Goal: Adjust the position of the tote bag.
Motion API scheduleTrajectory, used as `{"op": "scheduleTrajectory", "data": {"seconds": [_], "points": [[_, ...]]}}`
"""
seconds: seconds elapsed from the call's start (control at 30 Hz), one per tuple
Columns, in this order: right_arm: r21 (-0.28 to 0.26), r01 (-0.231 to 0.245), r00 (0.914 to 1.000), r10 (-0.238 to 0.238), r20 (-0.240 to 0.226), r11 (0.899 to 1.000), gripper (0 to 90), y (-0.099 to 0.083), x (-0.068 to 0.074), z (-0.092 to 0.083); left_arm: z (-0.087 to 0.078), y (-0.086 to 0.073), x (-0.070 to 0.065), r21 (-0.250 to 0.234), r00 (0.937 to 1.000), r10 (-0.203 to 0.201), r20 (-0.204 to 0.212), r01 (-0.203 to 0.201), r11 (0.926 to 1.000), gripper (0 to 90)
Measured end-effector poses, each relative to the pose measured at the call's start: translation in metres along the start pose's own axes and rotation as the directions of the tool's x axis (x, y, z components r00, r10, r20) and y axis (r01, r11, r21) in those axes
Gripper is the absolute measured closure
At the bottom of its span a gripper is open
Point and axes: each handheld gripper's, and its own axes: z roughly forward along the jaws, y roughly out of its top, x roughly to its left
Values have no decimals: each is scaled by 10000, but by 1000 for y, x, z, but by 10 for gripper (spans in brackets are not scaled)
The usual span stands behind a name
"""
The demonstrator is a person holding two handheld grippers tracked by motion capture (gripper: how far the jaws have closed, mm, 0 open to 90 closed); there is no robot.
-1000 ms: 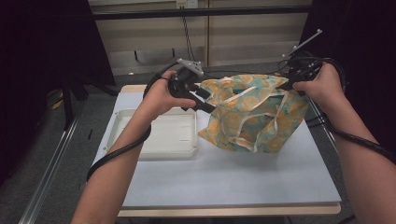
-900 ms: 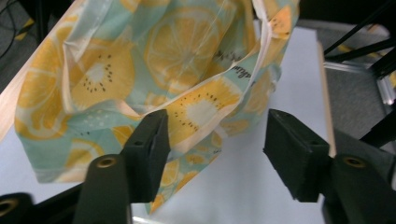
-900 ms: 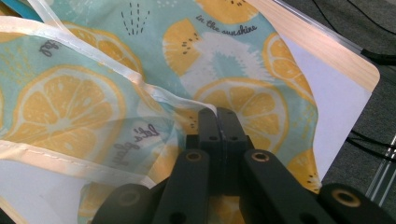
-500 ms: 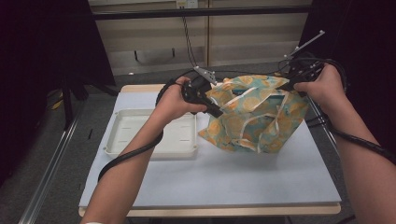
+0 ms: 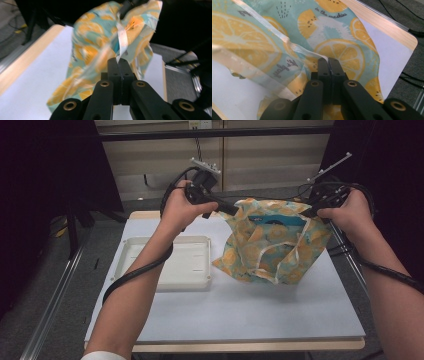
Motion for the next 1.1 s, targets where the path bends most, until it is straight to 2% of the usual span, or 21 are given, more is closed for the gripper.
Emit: {"op": "scheduleTrajectory", "data": {"seconds": [0.23, 0.57, 0.63, 0.8, 0.9, 0.97, 1.03, 1.07, 1.1], "points": [[-5, -105, 9999, 105, 85, 9999, 896, -4, -3, -4, 9, 8, 18, 246, 9971, -307, -694, 325, 9992, 900], [-133, -451, 9987, 454, 212, 9989, 890, -12, -16, -9, 32, 11, 38, 621, 9913, -915, -948, 976, 9933, 900], [-131, -501, 9985, 504, 234, 9987, 893, -14, -19, -7, 37, 11, 42, 742, 9903, -1036, -923, 1106, 9911, 900], [148, -563, 9981, 559, 258, 9983, 896, -20, -21, -2, 46, 7, 51, 940, 9829, -1457, -1126, 1565, 9832, 900], [208, -576, 9981, 571, 242, 9981, 897, -22, -21, 1, 50, 1, 55, 1179, 9804, -1521, -1254, 1670, 9789, 896], [222, -518, 9985, 513, 196, 9984, 897, -22, -20, 3, 50, -2, 55, 1268, 9806, -1404, -1366, 1578, 9793, 813], [206, -535, 9984, 531, 194, 9984, 896, -23, -20, 3, 49, -5, 55, 1059, 9788, -1642, -1221, 1773, 9784, 674], [225, -533, 9984, 528, 205, 9983, 895, -23, -20, 3, 47, -7, 55, 1042, 9788, -1726, -1098, 1841, 9774, 650], [201, -511, 9985, 507, 194, 9985, 894, -24, -20, 3, 44, -8, 54, 1167, 9803, -1648, -1088, 1772, 9772, 657]]}}
